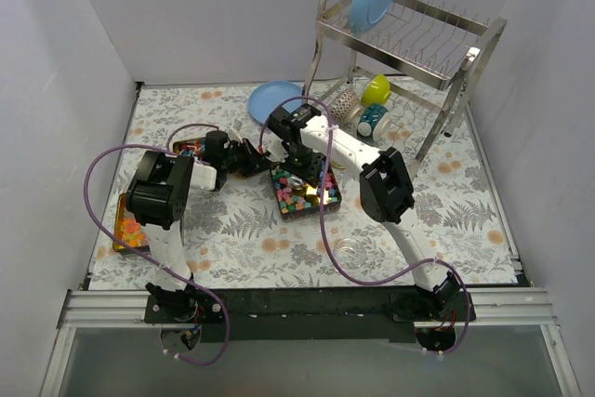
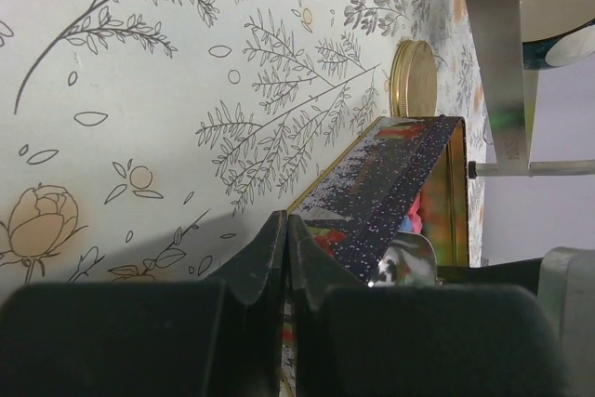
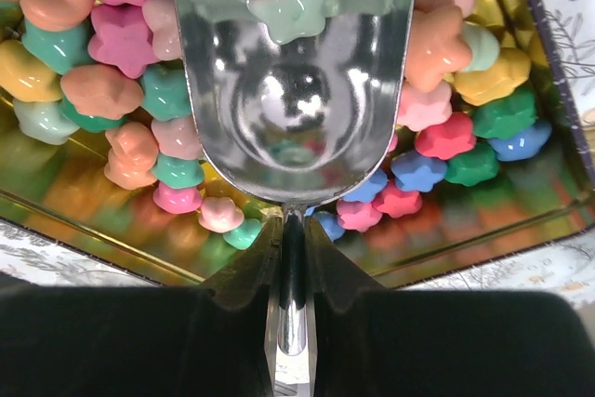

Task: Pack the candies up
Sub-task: Scoop the fake candies from the storage box.

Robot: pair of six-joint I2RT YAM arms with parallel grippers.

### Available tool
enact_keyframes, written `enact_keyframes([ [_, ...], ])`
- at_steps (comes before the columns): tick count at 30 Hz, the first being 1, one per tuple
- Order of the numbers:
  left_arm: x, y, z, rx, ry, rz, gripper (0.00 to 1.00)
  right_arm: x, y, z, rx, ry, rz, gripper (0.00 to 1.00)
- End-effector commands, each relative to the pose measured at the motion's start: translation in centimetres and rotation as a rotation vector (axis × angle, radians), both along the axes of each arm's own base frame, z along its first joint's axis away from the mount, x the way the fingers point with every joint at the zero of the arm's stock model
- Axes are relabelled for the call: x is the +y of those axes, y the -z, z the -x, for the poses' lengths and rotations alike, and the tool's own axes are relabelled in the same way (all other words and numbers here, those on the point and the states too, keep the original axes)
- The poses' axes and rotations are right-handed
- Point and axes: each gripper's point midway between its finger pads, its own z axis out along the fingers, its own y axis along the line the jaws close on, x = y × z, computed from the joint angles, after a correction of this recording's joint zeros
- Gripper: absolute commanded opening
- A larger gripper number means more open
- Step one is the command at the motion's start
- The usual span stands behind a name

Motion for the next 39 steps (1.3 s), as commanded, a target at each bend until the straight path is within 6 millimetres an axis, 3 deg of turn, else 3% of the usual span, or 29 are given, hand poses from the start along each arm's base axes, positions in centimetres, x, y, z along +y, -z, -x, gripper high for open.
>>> enact_keyframes([
  [1, -0.7, -1.5, 1.5, -0.013, 0.058, 0.008, 0.0, 3.7, 0.0, -0.5, 0.024, -0.01, -0.176, 0.01],
  [6, 0.1, -2.5, 1.5, -0.007, 0.085, -0.012, 0.0, 2.7, 0.6, -2.0, 0.036, 0.015, -0.227, 0.01],
  [8, 0.3, -4.1, 1.6, -0.06, 0.126, -0.018, 0.0, 3.8, -1.0, -3.6, -0.053, -0.016, -0.335, 0.01],
  [9, 0.3, -4.4, 2.0, -0.055, 0.143, -0.024, 0.0, 2.5, 1.0, -2.4, -0.029, -0.035, -0.306, 0.01],
  [10, 0.3, -5.1, 2.3, -0.062, 0.163, -0.018, 0.0, 2.8, -0.3, -2.7, -0.074, -0.067, -0.348, 0.01],
  [14, 0.2, -7.3, 3.1, -0.067, 0.211, -0.018, 0.0, 2.3, 0.5, -2.6, -0.093, -0.087, -0.372, 0.01],
  [20, 1.0, -9.5, 3.2, -0.092, 0.206, -0.045, 0.1, 1.8, 0.8, -3.1, -0.11, -0.031, -0.415, 0.01],
  [25, 1.7, -11.9, 3.2, -0.124, 0.224, -0.057, 0.24, 1.6, -1.0, -3.4, -0.153, -0.024, -0.469, 0.01],
  [26, 1.9, -12.0, 3.5, -0.107, 0.229, -0.056, 0.31, 1.5, -1.4, -3.2, -0.148, -0.025, -0.475, 0.01],
  [29, 2.3, -12.9, 3.3, -0.107, 0.235, -0.049, 0.38, 1.0, -2.8, -2.4, -0.126, -0.03, -0.49, 0.01],
  [39, 3.9, -14.1, 3.5, -0.155, 0.209, -0.057, 0.43, -1.0, -5.8, -0.6, -0.142, -0.018, -0.556, 0.01],
])
